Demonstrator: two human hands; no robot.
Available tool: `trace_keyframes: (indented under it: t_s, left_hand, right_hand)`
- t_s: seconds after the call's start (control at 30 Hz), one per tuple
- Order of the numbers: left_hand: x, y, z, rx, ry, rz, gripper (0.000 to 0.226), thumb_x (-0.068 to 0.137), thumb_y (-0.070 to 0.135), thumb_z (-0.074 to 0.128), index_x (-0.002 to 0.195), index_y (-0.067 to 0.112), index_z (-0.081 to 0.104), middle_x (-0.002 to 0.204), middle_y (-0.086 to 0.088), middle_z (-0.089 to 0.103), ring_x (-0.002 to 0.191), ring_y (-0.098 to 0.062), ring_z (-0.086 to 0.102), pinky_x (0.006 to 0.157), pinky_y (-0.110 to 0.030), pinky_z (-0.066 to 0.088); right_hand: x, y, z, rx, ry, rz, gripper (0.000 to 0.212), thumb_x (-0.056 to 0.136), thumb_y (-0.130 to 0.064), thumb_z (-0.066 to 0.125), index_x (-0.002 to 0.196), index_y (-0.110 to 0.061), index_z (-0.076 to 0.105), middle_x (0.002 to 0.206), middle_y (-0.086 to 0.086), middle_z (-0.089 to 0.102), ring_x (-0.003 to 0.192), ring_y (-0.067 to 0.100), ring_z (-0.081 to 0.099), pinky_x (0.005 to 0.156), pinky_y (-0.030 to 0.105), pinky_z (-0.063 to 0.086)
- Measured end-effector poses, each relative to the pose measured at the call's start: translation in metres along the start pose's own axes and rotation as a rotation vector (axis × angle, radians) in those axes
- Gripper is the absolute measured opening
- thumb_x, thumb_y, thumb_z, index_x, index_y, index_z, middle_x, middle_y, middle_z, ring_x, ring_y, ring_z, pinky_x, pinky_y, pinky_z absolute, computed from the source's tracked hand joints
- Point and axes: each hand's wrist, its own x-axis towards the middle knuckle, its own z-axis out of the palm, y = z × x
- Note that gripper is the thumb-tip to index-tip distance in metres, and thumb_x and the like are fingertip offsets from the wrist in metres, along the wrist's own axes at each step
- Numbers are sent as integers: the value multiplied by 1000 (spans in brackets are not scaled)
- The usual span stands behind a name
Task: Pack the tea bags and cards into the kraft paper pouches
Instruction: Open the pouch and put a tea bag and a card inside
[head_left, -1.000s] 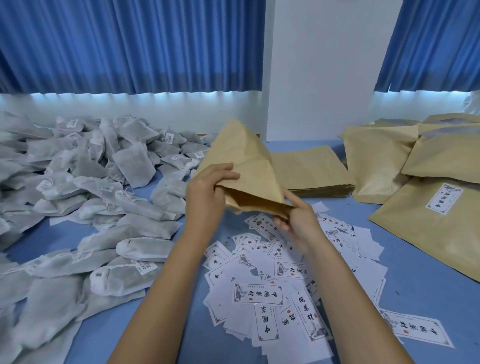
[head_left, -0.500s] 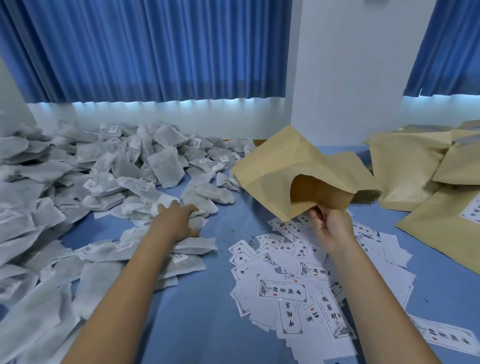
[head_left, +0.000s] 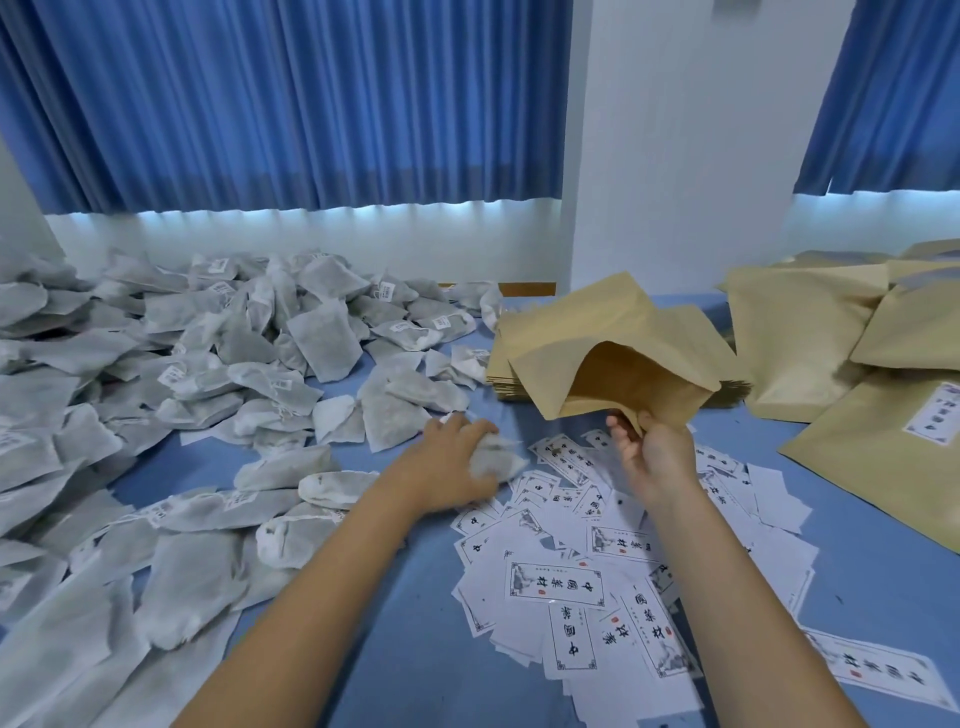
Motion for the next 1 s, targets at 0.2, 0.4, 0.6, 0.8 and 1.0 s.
trace_keyframes:
  t_s: [0.2, 0.4, 0.6, 0.8, 1.0]
  left_hand:
    - [-1, 14, 9, 80, 303, 162, 52, 74, 34, 72, 119, 23, 49, 128, -5, 45, 115, -31, 42, 86, -43, 46]
    - [-15, 63, 7, 33, 834, 813, 37, 80, 30, 68, 108, 15, 48, 124, -17, 51, 102, -34, 53, 69, -33, 46]
    - [16, 123, 0, 83, 616, 528, 43, 77, 41, 61, 112, 17, 59, 117, -11, 55, 100, -32, 50, 68, -35, 44]
    - [74, 123, -13, -90, 402, 154, 32, 90, 30, 49, 117, 15, 59, 112, -11, 60, 103, -29, 57, 85, -34, 46]
    - [105, 93, -27, -114, 131, -162, 32, 102, 25, 30, 132, 17, 37, 133, -9, 44, 120, -22, 41, 100, -27, 29]
  right_hand:
    - [3, 1, -2, -1, 7, -48, 21, 102, -3, 36, 117, 1, 50, 85, 13, 61, 62, 19, 60, 51, 18, 53]
    - [4, 5, -2, -265, 11, -118, 16, 101, -3, 37, 108, -5, 51, 87, 7, 60, 70, 18, 61, 52, 16, 50]
    - [-4, 21, -8, -570, -61, -128, 38, 101, 4, 29, 79, -24, 42, 81, -8, 47, 70, -1, 49, 49, 3, 41]
    - [-9, 20, 6, -560, -54, -281, 26, 97, -4, 38, 101, -16, 60, 91, 1, 65, 89, 17, 63, 62, 17, 52]
    - [-9, 32, 12, -573, -234, -336, 59, 96, 6, 34, 143, -29, 42, 127, -3, 57, 83, 9, 70, 69, 39, 60]
